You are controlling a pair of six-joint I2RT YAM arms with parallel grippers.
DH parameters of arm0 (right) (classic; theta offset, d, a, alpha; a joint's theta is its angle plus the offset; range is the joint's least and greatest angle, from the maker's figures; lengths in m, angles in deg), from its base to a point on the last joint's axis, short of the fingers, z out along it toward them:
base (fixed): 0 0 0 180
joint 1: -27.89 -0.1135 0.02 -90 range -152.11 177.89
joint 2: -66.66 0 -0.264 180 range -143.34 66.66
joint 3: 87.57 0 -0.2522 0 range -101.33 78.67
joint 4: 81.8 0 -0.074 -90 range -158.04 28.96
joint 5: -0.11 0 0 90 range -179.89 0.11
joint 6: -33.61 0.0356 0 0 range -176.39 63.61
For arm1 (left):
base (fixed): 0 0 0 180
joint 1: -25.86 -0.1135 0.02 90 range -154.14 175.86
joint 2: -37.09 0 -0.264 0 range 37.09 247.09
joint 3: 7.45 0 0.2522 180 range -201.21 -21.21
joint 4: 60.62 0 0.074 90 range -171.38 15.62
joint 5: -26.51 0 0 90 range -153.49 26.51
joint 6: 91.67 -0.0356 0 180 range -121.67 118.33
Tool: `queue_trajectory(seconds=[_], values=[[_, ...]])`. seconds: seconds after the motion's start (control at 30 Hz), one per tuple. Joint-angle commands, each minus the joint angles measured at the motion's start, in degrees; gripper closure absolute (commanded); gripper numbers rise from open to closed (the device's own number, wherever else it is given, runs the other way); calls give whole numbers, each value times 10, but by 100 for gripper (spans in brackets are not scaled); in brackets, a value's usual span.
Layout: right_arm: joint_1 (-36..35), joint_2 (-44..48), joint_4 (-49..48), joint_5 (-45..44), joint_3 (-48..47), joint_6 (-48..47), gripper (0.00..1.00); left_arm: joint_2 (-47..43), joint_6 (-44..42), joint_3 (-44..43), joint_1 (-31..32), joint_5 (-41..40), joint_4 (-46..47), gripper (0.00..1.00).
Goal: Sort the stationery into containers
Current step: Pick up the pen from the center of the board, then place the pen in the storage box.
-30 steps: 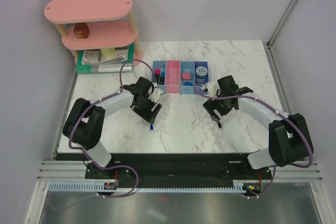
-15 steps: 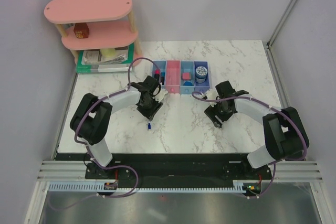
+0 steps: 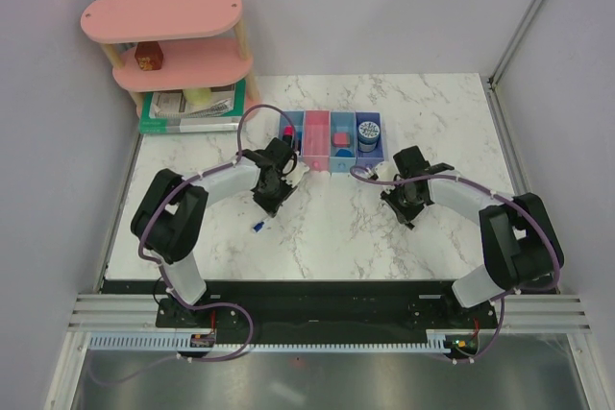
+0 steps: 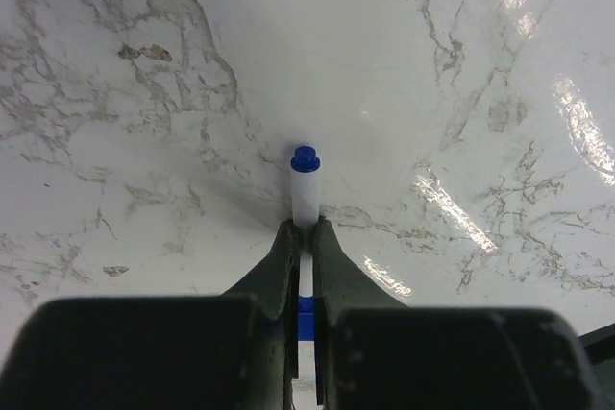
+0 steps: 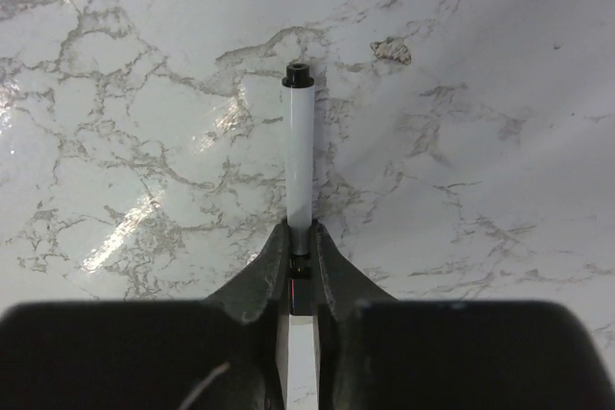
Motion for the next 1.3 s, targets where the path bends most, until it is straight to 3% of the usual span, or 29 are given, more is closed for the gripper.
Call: queue_trajectory(seconds=[0.0, 0.13, 0.4, 0.67, 0.8, 0.9, 1.13, 1.27], values=[[2, -29, -19, -34, 15, -14, 88, 41, -1, 24, 32, 95, 11, 98], [1, -11, -10, -30, 9, -11, 100, 22, -8, 23, 34, 103, 3, 98], [1, 61, 65, 15, -62, -6, 100, -58, -28, -32, 31, 146, -33, 98], [2, 120, 99, 68, -156, 0, 100, -71, -35, -223, 17, 161, -78, 98], [1, 135, 60, 51, -200, 40, 100, -7, -9, -350, -26, 106, -77, 98], [4, 135, 23, 37, -218, 75, 100, 47, 40, -450, -79, 113, -80, 98], [3, 124, -54, 46, -222, 111, 100, 189, 67, -579, -114, 180, -89, 98], [4, 108, -66, 46, -235, 108, 100, 246, 81, -633, -113, 268, -89, 98]])
